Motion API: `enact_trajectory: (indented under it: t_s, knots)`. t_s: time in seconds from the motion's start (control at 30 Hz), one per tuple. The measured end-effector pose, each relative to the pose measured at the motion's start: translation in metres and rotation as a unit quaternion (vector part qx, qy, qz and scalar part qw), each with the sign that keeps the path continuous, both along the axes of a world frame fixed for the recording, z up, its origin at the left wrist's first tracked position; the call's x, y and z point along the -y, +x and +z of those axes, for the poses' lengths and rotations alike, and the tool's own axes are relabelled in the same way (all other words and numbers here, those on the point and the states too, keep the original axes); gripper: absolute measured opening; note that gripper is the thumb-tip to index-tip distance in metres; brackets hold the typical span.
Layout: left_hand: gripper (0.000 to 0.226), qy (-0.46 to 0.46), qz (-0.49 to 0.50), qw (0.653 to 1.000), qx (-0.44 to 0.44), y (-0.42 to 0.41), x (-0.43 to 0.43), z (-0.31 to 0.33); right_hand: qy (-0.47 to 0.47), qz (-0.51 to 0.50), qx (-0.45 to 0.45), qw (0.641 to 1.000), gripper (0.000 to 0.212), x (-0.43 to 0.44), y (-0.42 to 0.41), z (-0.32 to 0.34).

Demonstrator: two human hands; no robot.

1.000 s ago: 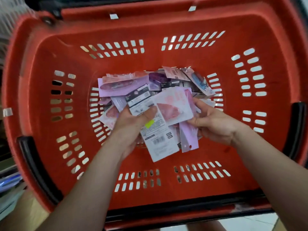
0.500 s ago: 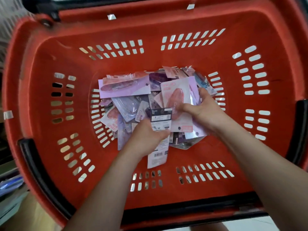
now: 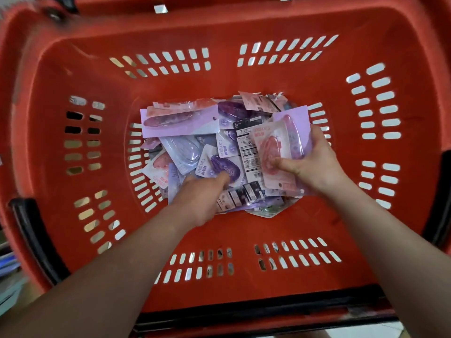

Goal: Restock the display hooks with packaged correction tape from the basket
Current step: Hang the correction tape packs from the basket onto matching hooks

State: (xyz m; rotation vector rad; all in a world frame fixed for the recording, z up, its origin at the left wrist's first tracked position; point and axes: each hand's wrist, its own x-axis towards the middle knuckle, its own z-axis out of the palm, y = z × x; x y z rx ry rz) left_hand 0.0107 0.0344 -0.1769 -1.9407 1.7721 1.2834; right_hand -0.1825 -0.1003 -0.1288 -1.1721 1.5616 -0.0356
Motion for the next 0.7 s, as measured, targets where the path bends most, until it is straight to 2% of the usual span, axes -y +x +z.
enact_trajectory:
  t_s: [0.07,0.13,0.17,0.2,0.27,0.3,0.33,0.43,0.5,0.63,0.7]
  knots:
    - [0.050,0.033,0.151,0.987,-0.045,0.013,0.007,0.013,0.011,-0.011,0.005,1.000,0.075,0.001,0.000,0.000]
    - [0.035,0.057,0.330,0.934,-0.127,0.031,0.014,0.032,0.012,-0.023,0.013,1.000,0.074,0.003,-0.001,0.005]
    - [0.030,0.061,0.426,0.883,-0.185,0.038,0.017,0.046,0.013,-0.027,0.020,0.999,0.071,0.004,-0.002,0.009]
    - [0.029,0.062,0.511,0.819,-0.254,0.042,0.019,0.061,0.021,-0.032,0.032,0.999,0.067,0.005,-0.002,0.014]
    - [0.034,0.086,0.615,0.689,-0.375,0.035,0.023,0.085,0.054,-0.041,0.078,0.995,0.066,0.004,0.000,0.025]
    - [0.035,0.097,0.634,0.652,-0.404,0.028,0.024,0.094,0.070,-0.044,0.102,0.991,0.069,0.003,0.003,0.032]
    - [0.033,0.099,0.644,0.633,-0.418,0.019,0.026,0.101,0.081,-0.043,0.126,0.988,0.073,0.002,0.006,0.039]
    - [0.022,0.086,0.680,0.590,-0.427,-0.005,0.031,0.122,0.083,-0.035,0.183,0.979,0.079,-0.001,0.017,0.063]
    - [0.022,0.084,0.691,0.582,-0.420,-0.012,0.032,0.141,0.083,-0.019,0.190,0.978,0.080,-0.002,0.025,0.083]
    - [0.029,0.044,0.659,0.651,-0.375,-0.012,0.025,0.187,0.124,0.005,0.168,0.978,0.075,0.002,0.042,0.128]
    - [0.034,0.018,0.654,0.666,-0.358,-0.006,0.020,0.216,0.151,0.005,0.168,0.974,0.069,0.002,0.051,0.155]
